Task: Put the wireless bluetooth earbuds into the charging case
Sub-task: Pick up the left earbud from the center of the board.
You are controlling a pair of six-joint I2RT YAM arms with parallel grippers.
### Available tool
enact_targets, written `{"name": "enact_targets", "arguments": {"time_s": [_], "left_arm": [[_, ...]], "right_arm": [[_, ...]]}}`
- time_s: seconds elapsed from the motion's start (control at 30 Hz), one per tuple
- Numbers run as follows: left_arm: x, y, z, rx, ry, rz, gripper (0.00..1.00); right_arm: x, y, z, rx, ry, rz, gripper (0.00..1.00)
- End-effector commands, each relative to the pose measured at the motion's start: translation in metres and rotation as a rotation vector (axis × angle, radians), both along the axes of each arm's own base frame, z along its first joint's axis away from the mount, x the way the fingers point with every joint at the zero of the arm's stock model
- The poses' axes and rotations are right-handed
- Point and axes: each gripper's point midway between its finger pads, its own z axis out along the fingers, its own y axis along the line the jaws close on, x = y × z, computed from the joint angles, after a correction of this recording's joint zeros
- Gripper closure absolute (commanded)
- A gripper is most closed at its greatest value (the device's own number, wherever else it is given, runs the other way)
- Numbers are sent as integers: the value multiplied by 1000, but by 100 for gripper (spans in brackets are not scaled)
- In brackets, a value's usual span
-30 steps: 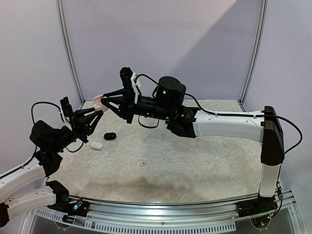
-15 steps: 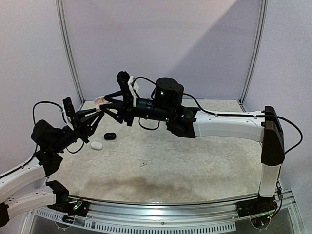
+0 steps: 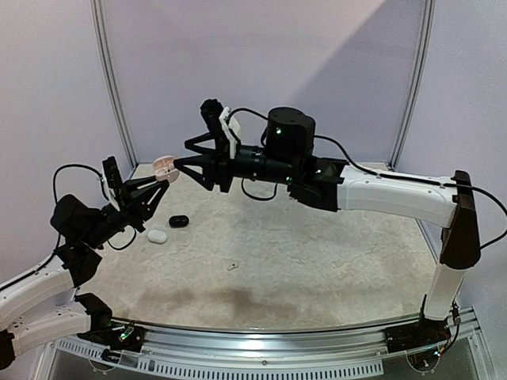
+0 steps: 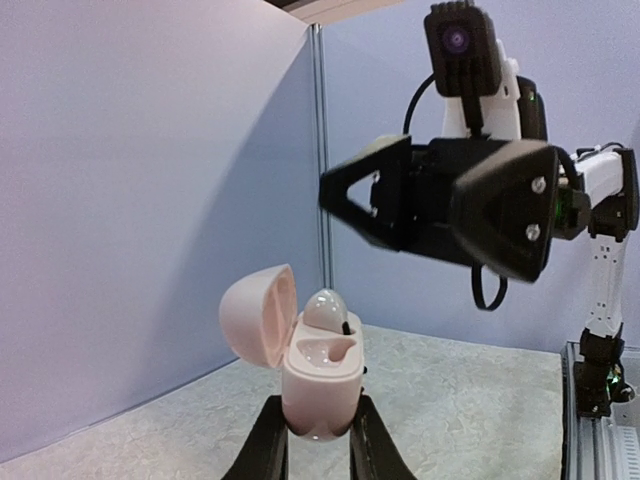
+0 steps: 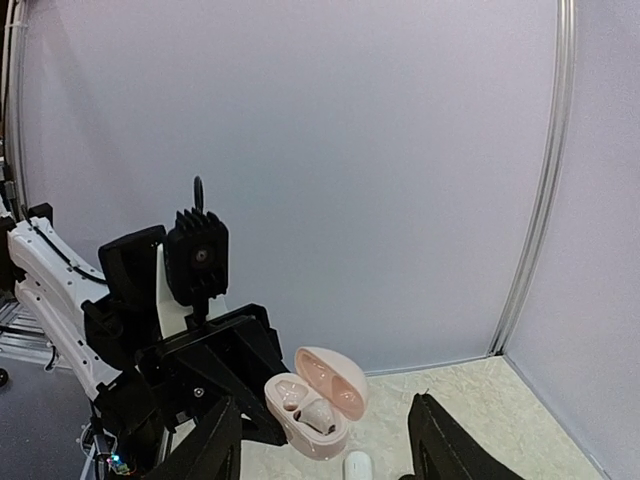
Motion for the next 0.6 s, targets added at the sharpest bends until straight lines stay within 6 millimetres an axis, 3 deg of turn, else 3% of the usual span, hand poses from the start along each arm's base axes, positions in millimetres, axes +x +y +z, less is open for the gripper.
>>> {"name": "enact_targets", "arguments": {"time_s": [0.0, 0.07, 0.13, 0.3, 0.33, 0.43, 0.57], "left_arm": [[5, 2, -10, 5, 50, 28, 100], [8, 4, -16, 13, 66, 49, 100], [9, 8, -20, 19, 73, 71, 100], [10, 12, -27, 37, 79, 98, 100], [10, 13, -28, 40, 78, 103, 100], [10, 15, -31, 50, 74, 117, 100], [9, 18, -35, 54, 71, 124, 100]], "right_arm": [[14, -35, 36, -14, 69, -80, 41], [37, -43, 24, -77, 164, -167, 41], [64, -48, -2, -172, 264, -277, 43], [118, -67, -113, -458, 536, -570, 54], [122, -71, -145, -539, 581, -618, 57], [123, -74, -193, -615, 709, -677, 60], [118, -63, -254, -682, 843, -681, 59]]}}
